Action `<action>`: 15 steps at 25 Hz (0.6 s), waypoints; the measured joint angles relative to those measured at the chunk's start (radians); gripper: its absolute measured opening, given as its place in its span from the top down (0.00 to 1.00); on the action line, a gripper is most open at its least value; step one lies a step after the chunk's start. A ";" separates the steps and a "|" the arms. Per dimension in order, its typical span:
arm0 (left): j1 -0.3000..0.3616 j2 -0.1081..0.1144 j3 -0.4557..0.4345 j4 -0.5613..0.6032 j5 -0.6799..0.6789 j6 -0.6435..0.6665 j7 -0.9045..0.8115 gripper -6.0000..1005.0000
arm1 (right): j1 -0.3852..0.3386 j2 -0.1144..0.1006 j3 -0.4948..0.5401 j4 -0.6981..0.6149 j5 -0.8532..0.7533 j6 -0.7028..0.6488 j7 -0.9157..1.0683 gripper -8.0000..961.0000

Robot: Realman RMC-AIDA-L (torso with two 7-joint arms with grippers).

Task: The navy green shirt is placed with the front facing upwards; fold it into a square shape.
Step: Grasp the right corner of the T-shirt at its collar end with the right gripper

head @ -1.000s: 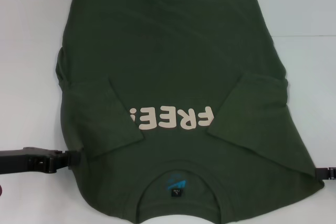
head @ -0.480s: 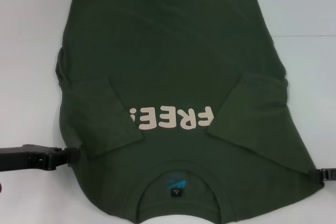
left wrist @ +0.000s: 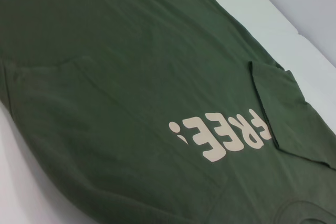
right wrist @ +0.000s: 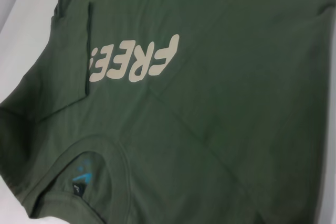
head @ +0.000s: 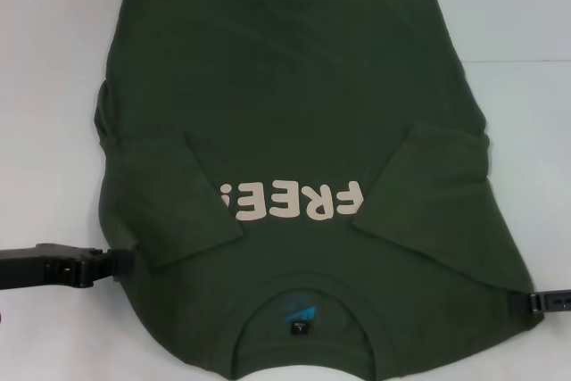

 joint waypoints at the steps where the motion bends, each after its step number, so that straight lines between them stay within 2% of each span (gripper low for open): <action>1: 0.000 0.000 0.000 0.000 0.000 0.000 0.000 0.94 | 0.002 0.002 -0.003 0.000 0.000 -0.001 0.000 0.10; 15: -0.001 0.000 0.000 0.000 0.000 -0.011 0.004 0.94 | 0.020 0.024 -0.014 0.003 0.000 -0.009 -0.004 0.10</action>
